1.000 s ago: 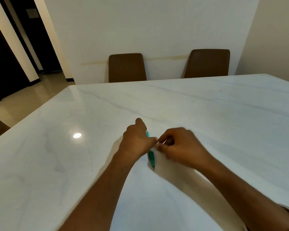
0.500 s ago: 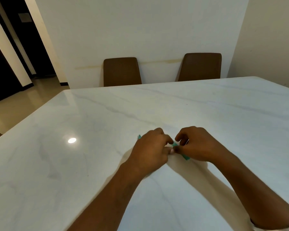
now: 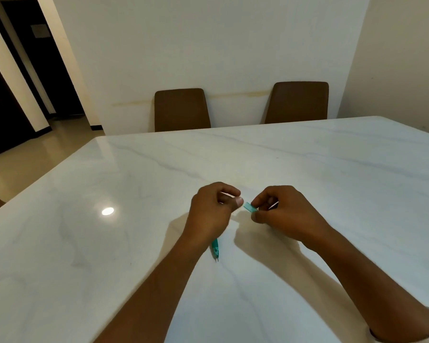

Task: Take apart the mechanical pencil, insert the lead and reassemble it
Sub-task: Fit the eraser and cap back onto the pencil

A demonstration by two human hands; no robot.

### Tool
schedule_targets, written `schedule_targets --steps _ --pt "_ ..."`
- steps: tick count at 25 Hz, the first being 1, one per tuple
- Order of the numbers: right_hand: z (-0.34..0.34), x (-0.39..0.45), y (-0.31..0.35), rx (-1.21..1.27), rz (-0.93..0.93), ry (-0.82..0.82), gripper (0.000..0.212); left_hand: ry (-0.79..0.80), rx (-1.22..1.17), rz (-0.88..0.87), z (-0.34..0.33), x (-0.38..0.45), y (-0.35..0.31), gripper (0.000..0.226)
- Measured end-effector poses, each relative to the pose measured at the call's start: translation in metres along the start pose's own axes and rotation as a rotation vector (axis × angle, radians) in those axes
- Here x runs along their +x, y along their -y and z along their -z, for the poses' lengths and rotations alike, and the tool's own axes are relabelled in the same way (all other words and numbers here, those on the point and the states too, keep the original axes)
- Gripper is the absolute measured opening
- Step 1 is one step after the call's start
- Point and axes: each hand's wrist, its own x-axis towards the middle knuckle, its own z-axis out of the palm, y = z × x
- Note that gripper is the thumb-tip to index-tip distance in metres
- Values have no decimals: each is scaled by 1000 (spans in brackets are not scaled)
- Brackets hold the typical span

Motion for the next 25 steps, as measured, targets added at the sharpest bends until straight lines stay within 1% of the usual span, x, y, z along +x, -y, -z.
schedule_targets --steps 2,4,10,20,25 --pt "-1 0 0 130 20 -9 15 20 -170 105 4 2 0 12" --pt "-2 0 -1 224 24 1 14 44 -260 161 6 2 -1 9" --pt "-1 3 -2 406 -12 30 9 60 -321 178 5 3 1 10" --pt "-3 2 -2 410 -16 32 6 26 -275 131 3 4 4 8" --pt "-6 3 -3 370 19 -22 5 49 -307 157 4 4 5 12"
